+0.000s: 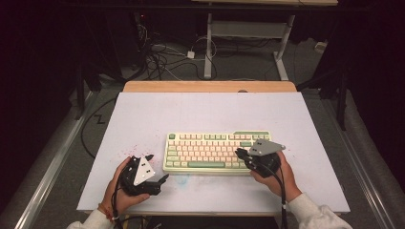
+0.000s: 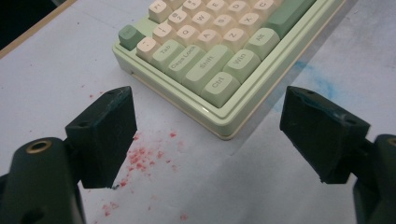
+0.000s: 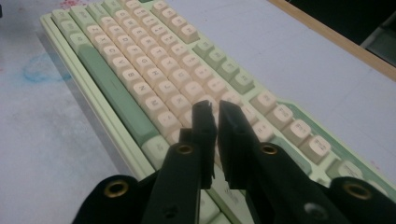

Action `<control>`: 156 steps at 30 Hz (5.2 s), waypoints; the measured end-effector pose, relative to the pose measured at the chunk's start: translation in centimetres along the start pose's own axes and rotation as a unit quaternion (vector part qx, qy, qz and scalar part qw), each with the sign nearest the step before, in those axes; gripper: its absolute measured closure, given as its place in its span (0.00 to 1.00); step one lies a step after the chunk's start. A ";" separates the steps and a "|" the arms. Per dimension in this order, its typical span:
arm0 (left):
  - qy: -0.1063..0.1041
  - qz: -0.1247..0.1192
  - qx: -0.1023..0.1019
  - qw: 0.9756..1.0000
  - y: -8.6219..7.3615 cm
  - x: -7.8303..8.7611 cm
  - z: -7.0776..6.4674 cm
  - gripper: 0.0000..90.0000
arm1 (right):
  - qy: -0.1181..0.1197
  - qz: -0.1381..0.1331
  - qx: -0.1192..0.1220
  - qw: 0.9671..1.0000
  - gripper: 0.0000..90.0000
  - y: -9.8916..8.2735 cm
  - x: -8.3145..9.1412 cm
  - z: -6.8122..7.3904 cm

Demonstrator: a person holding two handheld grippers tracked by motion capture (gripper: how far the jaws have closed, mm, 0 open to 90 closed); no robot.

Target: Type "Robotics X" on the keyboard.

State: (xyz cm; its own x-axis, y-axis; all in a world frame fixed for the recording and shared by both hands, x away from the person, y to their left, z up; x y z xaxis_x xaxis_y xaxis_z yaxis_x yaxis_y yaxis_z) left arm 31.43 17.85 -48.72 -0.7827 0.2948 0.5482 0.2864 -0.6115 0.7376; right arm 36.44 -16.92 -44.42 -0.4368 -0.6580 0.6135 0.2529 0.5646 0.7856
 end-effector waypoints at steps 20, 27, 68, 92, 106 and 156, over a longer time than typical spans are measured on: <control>-0.010 0.002 -0.005 1.000 -0.1 -0.1 -0.1 0.19 | 0.021 0.046 0.002 0.999 1.00 2.2 -5.8 -0.9; -0.010 0.003 -0.005 1.000 -0.1 -0.2 -0.2 0.19 | 0.015 0.065 -0.002 0.998 1.00 2.1 -6.9 -1.5; -0.012 0.012 -0.009 1.000 -0.1 -0.2 -0.2 0.19 | 0.001 -0.040 -0.004 0.999 0.47 3.5 -2.7 -1.0; -0.037 -0.010 0.065 0.997 1.8 0.9 1.1 0.56 | -0.053 -0.088 0.008 0.995 0.24 0.1 3.3 1.0; -0.088 0.033 0.037 0.995 5.8 -1.2 0.8 0.97 | -0.078 -0.080 0.014 0.994 0.24 -2.7 4.8 1.9; -0.121 0.108 -0.020 0.987 12.7 -10.2 -2.5 0.96 | -0.061 -0.048 0.011 0.997 0.24 -4.4 3.7 2.4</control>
State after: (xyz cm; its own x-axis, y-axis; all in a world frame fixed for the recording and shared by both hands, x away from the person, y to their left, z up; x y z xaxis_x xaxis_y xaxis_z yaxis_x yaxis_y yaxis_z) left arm 41.61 5.24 -45.95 -0.5502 0.3182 0.7720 0.4054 -0.7065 0.5801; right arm 31.66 -20.68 -45.80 -0.5595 -0.6447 0.5209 0.1864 0.5144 0.8370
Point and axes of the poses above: each handheld gripper's, and its own axes: x roughly backward along the jaws, y roughly out of its top, z roughly to its left, the point moved 3 cm from there along -x, roughly forward along the jaws, and after that the axes turned 12 degrees about y, right-handed, at the moved point
